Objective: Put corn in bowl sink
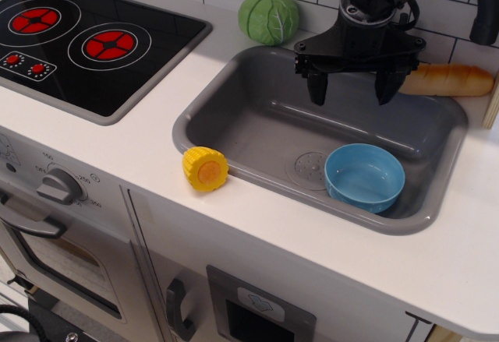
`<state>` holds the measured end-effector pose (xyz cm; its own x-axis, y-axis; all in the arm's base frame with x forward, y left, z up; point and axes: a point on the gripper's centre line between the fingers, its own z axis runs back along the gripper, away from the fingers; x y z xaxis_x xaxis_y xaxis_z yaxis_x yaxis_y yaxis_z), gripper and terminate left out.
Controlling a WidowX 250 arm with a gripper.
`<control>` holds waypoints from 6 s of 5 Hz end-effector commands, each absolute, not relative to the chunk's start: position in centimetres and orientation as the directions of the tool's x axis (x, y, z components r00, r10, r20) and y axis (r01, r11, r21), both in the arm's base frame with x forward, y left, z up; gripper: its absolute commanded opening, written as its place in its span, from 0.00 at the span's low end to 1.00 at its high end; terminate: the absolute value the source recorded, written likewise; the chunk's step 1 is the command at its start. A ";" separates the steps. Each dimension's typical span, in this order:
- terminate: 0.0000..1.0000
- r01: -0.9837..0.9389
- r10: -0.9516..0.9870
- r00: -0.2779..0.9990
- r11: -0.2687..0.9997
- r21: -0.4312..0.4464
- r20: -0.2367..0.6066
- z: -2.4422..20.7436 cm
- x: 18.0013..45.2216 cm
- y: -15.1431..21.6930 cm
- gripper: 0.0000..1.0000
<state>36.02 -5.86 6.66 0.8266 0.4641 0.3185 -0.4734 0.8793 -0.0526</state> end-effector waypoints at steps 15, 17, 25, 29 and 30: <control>0.00 -0.830 0.824 0.536 0.554 -0.063 0.183 5.4 24.1 3.0 1.00; 0.00 -0.830 0.827 0.531 0.551 -0.086 0.184 4.7 24.0 2.4 1.00; 0.00 -0.890 0.912 0.398 0.409 -0.203 0.097 5.2 34.4 -6.8 0.00; 0.00 -0.903 0.924 0.365 0.380 -0.202 0.111 3.3 34.9 -10.0 1.00; 0.00 -0.904 0.926 0.362 0.377 -0.201 0.107 3.4 34.7 -9.7 1.00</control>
